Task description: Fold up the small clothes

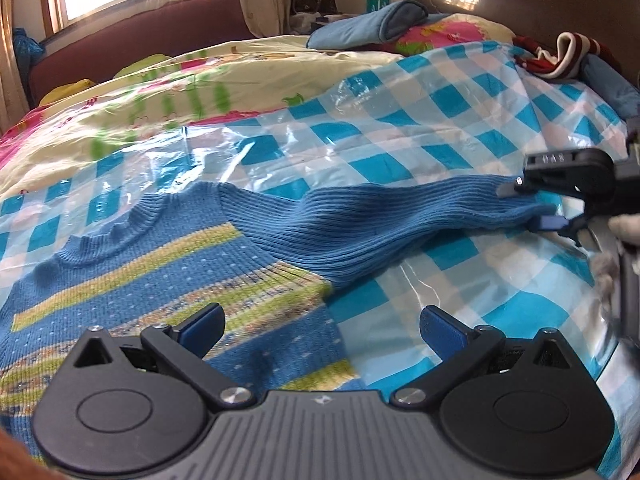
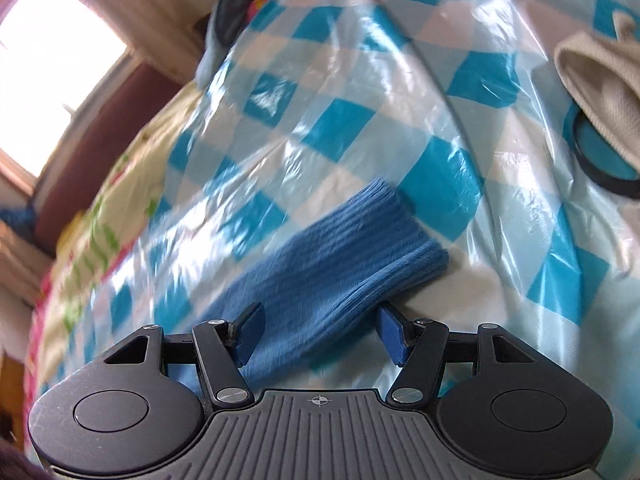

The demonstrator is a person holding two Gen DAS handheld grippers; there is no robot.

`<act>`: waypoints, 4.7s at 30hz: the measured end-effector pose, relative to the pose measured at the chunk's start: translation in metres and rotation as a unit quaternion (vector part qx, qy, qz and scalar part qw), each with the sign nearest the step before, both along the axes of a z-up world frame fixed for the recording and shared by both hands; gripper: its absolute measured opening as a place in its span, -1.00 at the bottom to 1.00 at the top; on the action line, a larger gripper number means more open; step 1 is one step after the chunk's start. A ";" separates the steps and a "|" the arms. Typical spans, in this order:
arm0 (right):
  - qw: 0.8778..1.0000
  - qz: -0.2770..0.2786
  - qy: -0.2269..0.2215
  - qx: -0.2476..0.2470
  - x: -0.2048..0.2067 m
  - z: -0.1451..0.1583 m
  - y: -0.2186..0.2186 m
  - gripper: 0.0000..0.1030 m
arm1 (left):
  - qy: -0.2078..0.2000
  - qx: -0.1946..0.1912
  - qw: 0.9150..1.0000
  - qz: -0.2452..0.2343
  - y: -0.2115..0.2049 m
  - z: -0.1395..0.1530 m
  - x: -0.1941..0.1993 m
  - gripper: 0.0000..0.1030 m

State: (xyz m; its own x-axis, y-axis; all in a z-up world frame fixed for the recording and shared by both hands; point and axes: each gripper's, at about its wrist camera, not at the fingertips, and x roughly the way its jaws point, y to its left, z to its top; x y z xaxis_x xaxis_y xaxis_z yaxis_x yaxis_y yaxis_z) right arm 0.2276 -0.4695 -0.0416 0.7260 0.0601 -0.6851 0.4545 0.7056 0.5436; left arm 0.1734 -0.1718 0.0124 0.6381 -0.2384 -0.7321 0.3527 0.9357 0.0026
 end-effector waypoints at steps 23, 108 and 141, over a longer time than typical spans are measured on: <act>0.933 0.314 -0.169 0.039 0.038 0.158 0.261 -0.80 | -0.044 -0.021 0.981 0.188 0.165 -0.008 -0.049 1.00; 0.764 0.614 -0.059 -0.188 0.032 0.049 0.479 -0.85 | -0.056 -0.093 0.950 0.291 0.272 -0.016 -0.057 1.00; 0.827 0.452 -0.015 -0.333 0.059 0.036 0.283 -0.22 | -0.028 0.021 0.963 0.268 0.229 -0.052 0.027 1.00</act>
State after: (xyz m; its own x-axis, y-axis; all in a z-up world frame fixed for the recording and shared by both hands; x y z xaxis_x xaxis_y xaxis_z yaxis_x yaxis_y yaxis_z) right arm 0.2865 -0.1867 -0.0055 0.6079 0.2052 -0.7671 -0.4297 0.8974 -0.1004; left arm 0.2008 0.0576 -0.0397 0.6999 0.1660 -0.6947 -0.1831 0.9818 0.0502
